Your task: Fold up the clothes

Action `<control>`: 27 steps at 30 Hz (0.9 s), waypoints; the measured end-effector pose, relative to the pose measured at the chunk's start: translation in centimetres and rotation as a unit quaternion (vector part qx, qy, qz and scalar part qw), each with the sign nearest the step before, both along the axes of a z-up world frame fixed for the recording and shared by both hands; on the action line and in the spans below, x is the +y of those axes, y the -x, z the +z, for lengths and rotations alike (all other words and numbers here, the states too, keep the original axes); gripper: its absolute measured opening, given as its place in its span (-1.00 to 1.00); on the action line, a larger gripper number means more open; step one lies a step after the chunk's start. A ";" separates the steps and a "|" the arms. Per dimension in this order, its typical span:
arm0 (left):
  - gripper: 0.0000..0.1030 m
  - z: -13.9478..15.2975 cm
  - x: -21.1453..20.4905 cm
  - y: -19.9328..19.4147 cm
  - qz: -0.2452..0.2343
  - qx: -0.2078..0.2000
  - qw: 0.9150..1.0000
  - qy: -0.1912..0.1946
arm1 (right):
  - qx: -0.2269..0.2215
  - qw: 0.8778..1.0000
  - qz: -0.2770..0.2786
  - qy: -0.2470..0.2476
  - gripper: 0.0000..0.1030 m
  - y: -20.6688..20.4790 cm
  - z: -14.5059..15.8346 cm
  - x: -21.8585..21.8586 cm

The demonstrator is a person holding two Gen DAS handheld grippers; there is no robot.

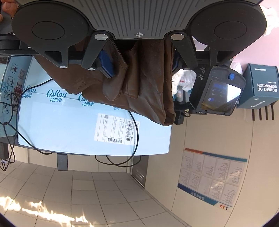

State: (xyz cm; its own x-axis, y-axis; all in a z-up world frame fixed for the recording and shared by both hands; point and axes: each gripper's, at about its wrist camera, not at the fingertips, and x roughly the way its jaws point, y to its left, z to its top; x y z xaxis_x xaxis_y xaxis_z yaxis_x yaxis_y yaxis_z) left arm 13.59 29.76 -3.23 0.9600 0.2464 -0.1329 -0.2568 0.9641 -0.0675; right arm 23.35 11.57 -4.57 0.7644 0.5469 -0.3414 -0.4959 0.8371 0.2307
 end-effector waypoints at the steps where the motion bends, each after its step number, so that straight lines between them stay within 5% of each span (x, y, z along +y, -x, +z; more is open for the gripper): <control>1: 0.70 -0.1 -0.1 0.0 0.010 -0.002 1.000 -0.005 | -0.002 1.000 -0.004 0.004 0.06 0.1 0.0 0.1; 2: 0.86 -0.1 -0.1 0.1 0.022 -0.006 1.000 -0.009 | -0.006 1.000 -0.006 0.009 0.12 0.2 0.0 0.3; 12: 1.00 0.8 0.3 2.4 0.092 -0.050 0.995 0.002 | -0.016 0.999 -0.022 0.015 0.95 2.1 1.6 -0.2; 27: 1.00 -0.6 -7.8 8.1 0.103 0.113 0.986 0.066 | 0.004 0.994 -0.009 0.109 1.00 8.9 -0.3 -5.8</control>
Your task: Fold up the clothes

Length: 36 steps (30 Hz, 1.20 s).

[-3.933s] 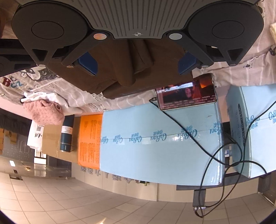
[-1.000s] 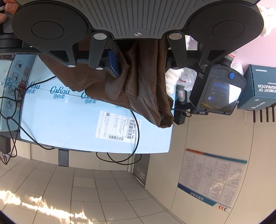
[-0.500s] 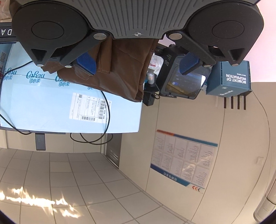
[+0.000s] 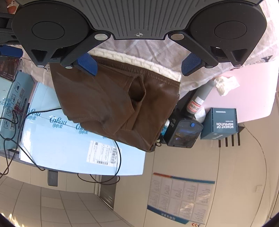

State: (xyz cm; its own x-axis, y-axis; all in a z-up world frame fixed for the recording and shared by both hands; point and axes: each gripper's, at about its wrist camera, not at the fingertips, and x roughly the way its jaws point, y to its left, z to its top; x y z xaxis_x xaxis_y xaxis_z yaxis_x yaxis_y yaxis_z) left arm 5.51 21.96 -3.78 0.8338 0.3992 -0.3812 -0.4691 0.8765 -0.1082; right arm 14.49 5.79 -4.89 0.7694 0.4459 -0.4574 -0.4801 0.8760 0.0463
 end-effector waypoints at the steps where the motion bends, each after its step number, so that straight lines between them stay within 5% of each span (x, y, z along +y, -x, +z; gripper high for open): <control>1: 1.00 -0.4 -0.4 -0.2 0.004 0.015 1.000 0.005 | 0.003 1.000 0.000 0.010 1.00 0.2 -0.3 -0.2; 11: 1.00 -3.5 -0.1 -3.9 0.054 0.120 0.990 0.042 | -0.003 0.998 -0.003 0.059 1.00 -0.7 -2.0 -0.9; 15: 1.00 -4.1 -0.6 -5.2 0.059 0.152 0.986 0.020 | 0.055 0.997 0.023 0.053 1.00 -3.2 -3.1 -0.3; 36: 1.00 -4.1 -0.7 -5.1 0.058 0.153 0.986 0.025 | 0.073 0.995 0.024 0.057 1.00 -4.3 -3.9 -0.1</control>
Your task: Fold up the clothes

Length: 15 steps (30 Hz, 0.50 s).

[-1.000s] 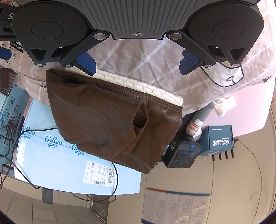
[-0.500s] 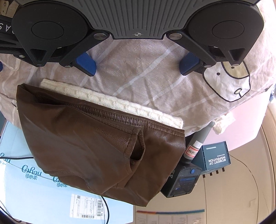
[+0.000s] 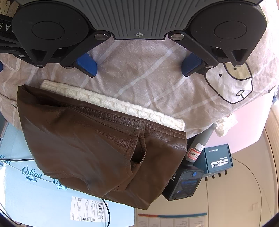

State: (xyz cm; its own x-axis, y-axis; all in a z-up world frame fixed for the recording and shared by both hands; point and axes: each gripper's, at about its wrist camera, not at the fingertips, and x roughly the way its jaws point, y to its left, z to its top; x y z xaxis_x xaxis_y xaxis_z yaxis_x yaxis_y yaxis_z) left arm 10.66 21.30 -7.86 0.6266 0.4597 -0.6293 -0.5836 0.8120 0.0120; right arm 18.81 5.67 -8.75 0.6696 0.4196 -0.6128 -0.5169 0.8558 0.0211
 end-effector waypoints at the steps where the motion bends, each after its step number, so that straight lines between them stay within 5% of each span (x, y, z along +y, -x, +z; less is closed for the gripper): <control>1: 1.00 0.0 0.0 0.0 0.000 0.001 1.000 -0.001 | 0.000 1.000 0.000 0.000 1.00 0.0 0.0 0.0; 15: 1.00 0.0 0.0 0.0 0.000 0.000 1.000 0.000 | 0.000 1.000 0.001 -0.001 1.00 0.1 0.0 0.0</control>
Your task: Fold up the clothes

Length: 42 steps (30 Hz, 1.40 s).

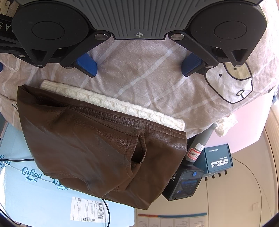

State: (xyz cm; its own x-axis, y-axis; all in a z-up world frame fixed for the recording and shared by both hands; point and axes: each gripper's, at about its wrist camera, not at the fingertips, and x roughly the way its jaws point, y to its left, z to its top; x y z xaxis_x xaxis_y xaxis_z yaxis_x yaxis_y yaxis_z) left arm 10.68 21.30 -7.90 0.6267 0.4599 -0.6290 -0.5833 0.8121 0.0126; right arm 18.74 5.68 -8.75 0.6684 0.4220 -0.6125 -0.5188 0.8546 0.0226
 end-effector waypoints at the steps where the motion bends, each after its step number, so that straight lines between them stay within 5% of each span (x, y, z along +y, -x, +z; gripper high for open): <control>1: 1.00 0.0 0.0 0.0 0.000 0.000 1.000 0.000 | 0.000 1.000 0.000 0.000 1.00 0.0 0.0 0.0; 42: 1.00 -0.3 -0.5 -0.3 0.001 0.002 1.000 -0.003 | 0.000 1.000 0.000 0.000 1.00 0.0 0.0 0.1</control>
State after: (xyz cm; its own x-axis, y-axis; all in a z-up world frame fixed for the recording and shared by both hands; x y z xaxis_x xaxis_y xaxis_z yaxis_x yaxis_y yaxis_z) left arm 10.95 20.84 -8.20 0.6226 0.4652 -0.6293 -0.5852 0.8107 0.0203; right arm 18.72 5.77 -8.73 0.6691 0.4214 -0.6122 -0.5185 0.8548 0.0217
